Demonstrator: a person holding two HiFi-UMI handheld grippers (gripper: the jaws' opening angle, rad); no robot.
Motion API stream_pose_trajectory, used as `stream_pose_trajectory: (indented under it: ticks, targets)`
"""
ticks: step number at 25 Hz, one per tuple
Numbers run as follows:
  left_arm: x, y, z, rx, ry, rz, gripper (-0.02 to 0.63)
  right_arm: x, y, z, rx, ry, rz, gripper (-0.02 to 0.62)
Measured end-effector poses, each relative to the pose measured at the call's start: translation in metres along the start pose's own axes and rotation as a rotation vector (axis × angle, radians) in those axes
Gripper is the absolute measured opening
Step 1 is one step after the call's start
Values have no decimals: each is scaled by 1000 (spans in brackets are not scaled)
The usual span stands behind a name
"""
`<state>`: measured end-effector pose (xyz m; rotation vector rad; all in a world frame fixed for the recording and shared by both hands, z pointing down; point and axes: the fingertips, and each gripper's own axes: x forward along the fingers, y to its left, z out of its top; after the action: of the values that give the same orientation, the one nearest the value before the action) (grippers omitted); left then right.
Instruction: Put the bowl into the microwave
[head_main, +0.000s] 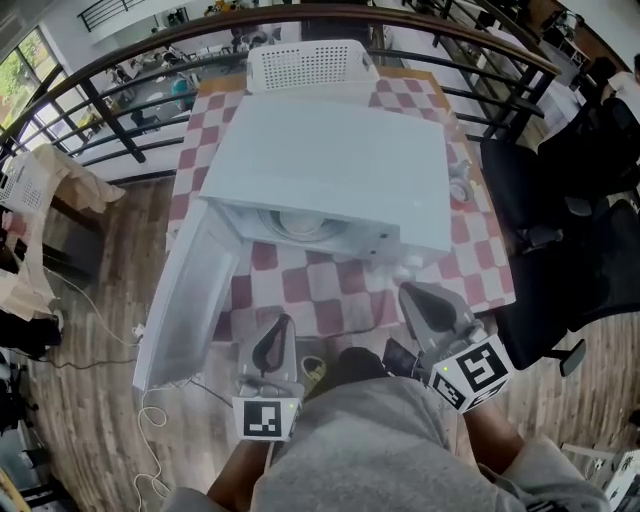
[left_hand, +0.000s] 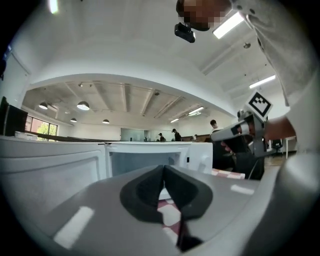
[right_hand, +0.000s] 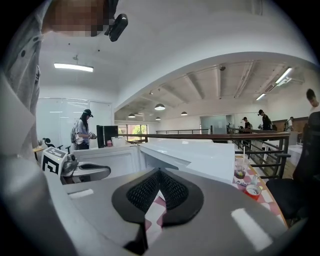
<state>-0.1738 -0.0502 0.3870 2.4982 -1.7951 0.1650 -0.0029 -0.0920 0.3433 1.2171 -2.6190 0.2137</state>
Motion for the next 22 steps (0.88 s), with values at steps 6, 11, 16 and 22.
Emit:
stream_pose_trajectory:
  ticks: [6,11,16,22]
  targets:
    - [-20,-25,3,-12,4,38,11,-18,2,-6,-33,4,47,-2]
    - [-44,-44,6,-37,2,117,11,-42,-3,-11,-49,6,78,-2]
    - [-62,-82,20,-71,-4,185,11,-84,-12,-12,-38,-4,100,-2]
    - [-90,-148,27,-68,-20,210,11,-145,-24,-32,-2,-15,111,-2]
